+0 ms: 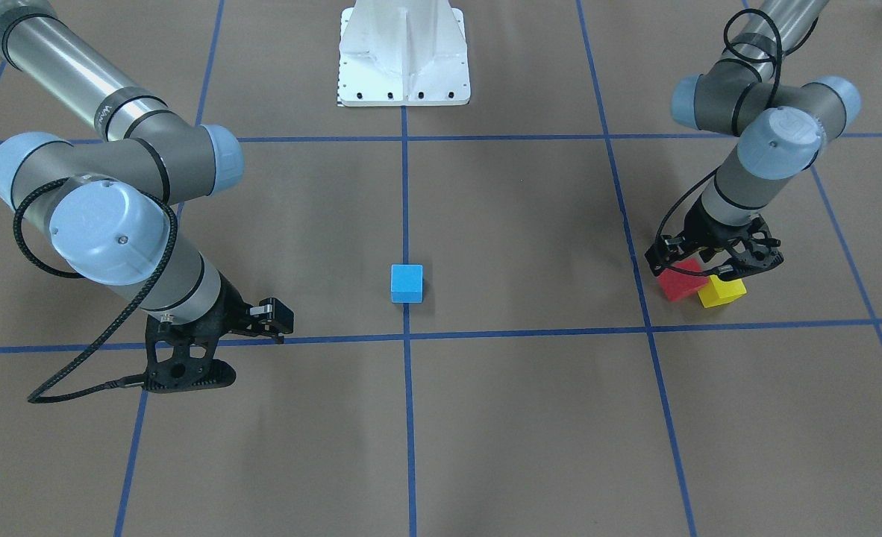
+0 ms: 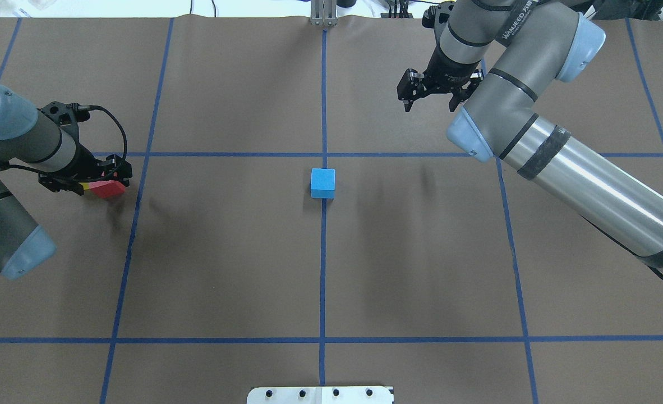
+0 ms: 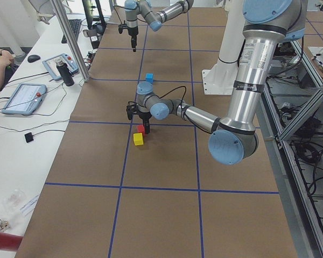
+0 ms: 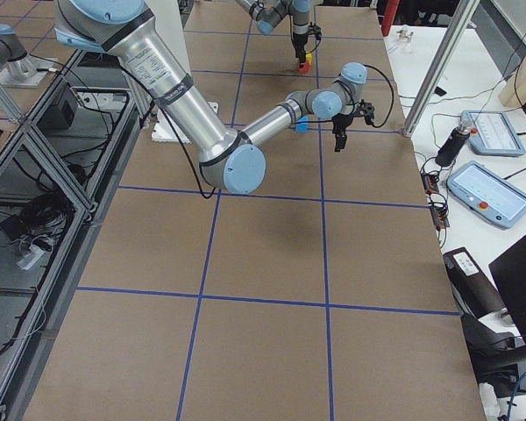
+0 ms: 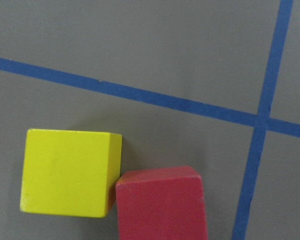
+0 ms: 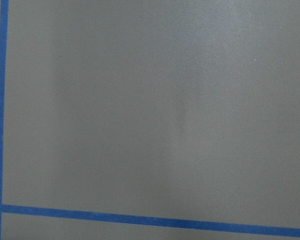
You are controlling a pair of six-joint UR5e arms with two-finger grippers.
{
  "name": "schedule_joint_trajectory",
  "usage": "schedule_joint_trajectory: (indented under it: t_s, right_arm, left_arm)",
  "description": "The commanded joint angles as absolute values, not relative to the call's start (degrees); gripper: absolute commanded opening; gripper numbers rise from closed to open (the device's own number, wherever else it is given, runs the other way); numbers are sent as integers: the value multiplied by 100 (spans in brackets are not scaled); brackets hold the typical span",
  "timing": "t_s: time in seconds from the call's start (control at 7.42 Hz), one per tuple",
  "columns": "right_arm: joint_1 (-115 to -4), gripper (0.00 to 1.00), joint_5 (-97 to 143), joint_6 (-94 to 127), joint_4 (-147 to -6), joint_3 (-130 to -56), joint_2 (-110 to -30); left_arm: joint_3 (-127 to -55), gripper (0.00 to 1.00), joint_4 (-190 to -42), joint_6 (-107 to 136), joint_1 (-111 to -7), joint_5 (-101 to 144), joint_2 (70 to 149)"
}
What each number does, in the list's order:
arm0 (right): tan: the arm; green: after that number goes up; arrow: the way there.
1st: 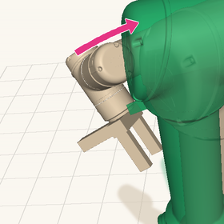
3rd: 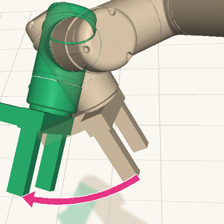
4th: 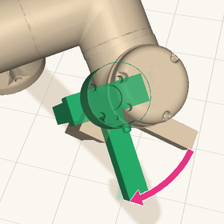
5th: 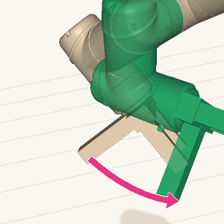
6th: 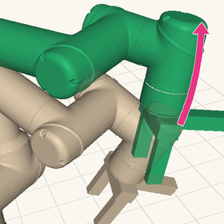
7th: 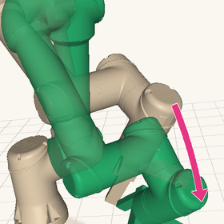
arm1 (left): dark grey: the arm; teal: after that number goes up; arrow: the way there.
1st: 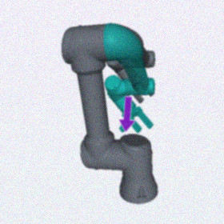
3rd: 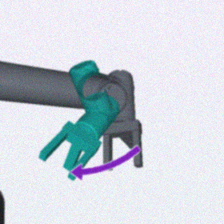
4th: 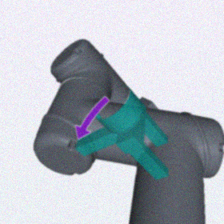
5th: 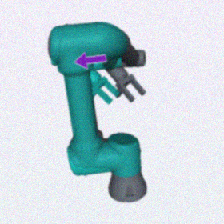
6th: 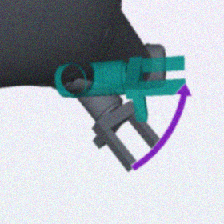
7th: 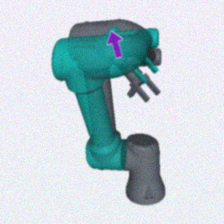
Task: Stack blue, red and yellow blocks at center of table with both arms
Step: 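Lower the left gripper onto the red cube and grasp it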
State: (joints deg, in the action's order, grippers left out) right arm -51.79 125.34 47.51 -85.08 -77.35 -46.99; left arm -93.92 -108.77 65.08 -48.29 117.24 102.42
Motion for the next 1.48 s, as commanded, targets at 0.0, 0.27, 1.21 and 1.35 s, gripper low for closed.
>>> schedule_joint_trajectory:
  t_s: [0.0,0.27,1.21,1.35]
  right_arm:
    - [-5177,99,12533,4755,-8508,-7734,-4702]
    - [-5177,99,12542,4755,-8508,-7752,-4702]
    - [-5177,99,12533,4764,-8499,-7787,-4737]
    - [-5177,99,12533,4764,-8499,-7787,-4746]
  left_arm:
    - [-9255,99,-10890,6495,-4825,11725,10336]
    - [-9150,99,-10898,6486,-4825,11725,10397]
    - [-9000,87,-10969,6276,-4913,11725,10441]
    - [-9000,82,-10960,6275,-4930,11716,10441]
